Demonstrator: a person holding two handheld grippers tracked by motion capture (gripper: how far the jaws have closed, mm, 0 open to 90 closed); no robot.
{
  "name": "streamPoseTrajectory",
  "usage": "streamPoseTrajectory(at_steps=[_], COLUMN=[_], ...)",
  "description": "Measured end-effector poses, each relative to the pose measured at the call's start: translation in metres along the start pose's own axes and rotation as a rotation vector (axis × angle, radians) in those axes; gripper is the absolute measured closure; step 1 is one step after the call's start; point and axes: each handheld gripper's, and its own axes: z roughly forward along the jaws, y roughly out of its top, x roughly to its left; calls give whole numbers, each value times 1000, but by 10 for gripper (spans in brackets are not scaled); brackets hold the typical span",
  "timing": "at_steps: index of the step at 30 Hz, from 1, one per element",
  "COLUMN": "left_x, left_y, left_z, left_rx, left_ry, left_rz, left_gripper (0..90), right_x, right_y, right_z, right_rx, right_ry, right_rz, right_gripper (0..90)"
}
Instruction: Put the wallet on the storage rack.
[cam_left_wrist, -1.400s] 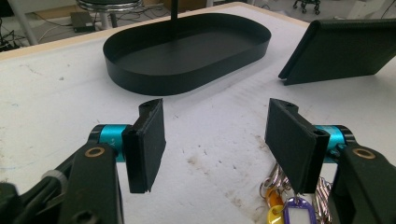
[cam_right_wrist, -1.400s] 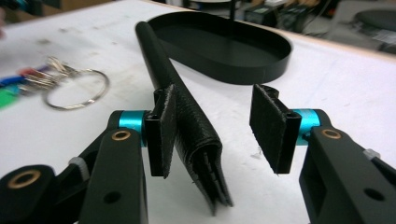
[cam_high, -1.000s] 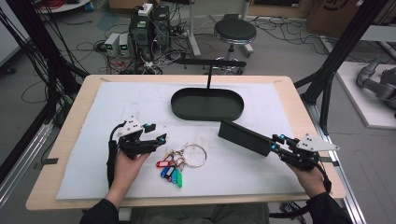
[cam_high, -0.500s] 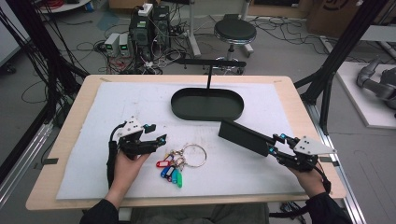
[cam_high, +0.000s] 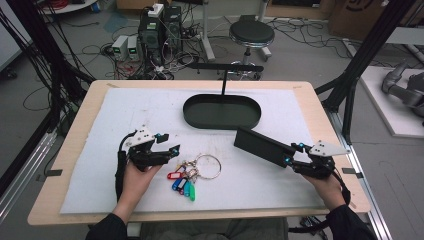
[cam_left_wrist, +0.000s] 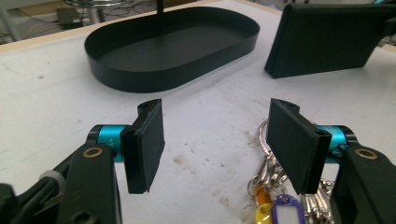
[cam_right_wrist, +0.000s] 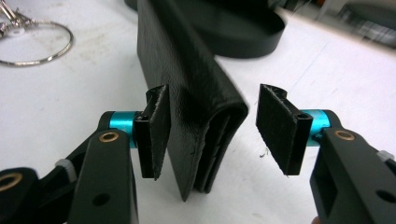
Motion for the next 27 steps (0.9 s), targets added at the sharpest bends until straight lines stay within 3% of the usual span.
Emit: streamPoseTrajectory(at_steps=[1, 2, 4, 5, 8, 11, 16, 21, 26, 27], left_x=[-1, -1, -3, -3, -4, -7, -11, -15, -19, -21], left_y=[1, 1, 3, 4, 7, 11, 20, 35, 50, 53], left_z=[0, 0, 0, 0, -1, 0, 0, 1, 4, 5], left_rx=[-2, -2, -3, -7, -24, -32, -53, -73, -100, -113], left_ry=[-6, -17, -29, -32, -63, -120, -178, -261, -352, -378], left_rz=[3, 7, 10, 13, 10, 30, 46, 77, 88, 87], left_gripper=[370, 369, 369, 369, 368, 314, 259, 259, 259, 259], right_x=[0, -1, -1, -3, -2, 3, 7, 12, 16, 17], right_y=[0, 0, 0, 1, 3, 11, 21, 38, 57, 62], right_z=[0, 6, 8, 8, 6, 0, -7, -12, -10, -9], right_rx=[0, 24, 26, 21, 14, -7, -74, -127, -165, -172], right_ry=[0, 35, 57, 98, 129, 157, 194, 251, 346, 387], right_rz=[0, 8, 14, 14, 7, -27, -28, -48, -84, -91], right_gripper=[491, 592, 618, 707, 747, 756, 757, 757, 757, 757])
